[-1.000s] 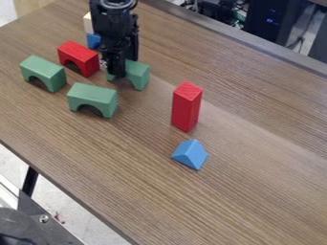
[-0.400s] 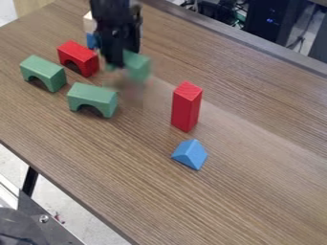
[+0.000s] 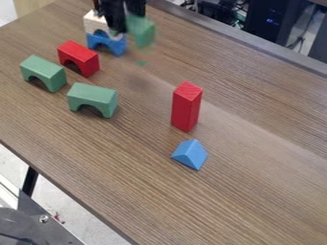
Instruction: Put a green arch on top of the arch that is on top of the green arch
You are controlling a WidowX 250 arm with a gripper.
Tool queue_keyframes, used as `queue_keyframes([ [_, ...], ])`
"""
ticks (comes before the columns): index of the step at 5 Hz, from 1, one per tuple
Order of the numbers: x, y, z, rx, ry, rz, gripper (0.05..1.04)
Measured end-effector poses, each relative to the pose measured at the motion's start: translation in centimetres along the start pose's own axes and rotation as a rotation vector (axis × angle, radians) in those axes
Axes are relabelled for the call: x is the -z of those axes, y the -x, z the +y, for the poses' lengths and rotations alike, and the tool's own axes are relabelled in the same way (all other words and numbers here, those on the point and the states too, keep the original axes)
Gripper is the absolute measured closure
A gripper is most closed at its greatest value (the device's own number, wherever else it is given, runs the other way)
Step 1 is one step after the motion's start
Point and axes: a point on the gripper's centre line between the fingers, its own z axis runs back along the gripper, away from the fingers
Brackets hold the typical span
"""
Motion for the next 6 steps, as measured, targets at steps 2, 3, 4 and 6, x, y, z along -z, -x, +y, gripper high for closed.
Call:
queue_keyframes([
  [2,-2.6,-2.1,-2.9,-0.097,0.074,-0.037,0.527],
  [3,-1.7,-4.1,-4.3,-0.171,0.060,-0.036,0.527],
  [4,-1.5,-5.7,-5.6,-0.223,0.054,-0.036,0.527],
  [6,-1.0,-7.8,-5.8,-0.298,0.025,-0.047,0.527],
])
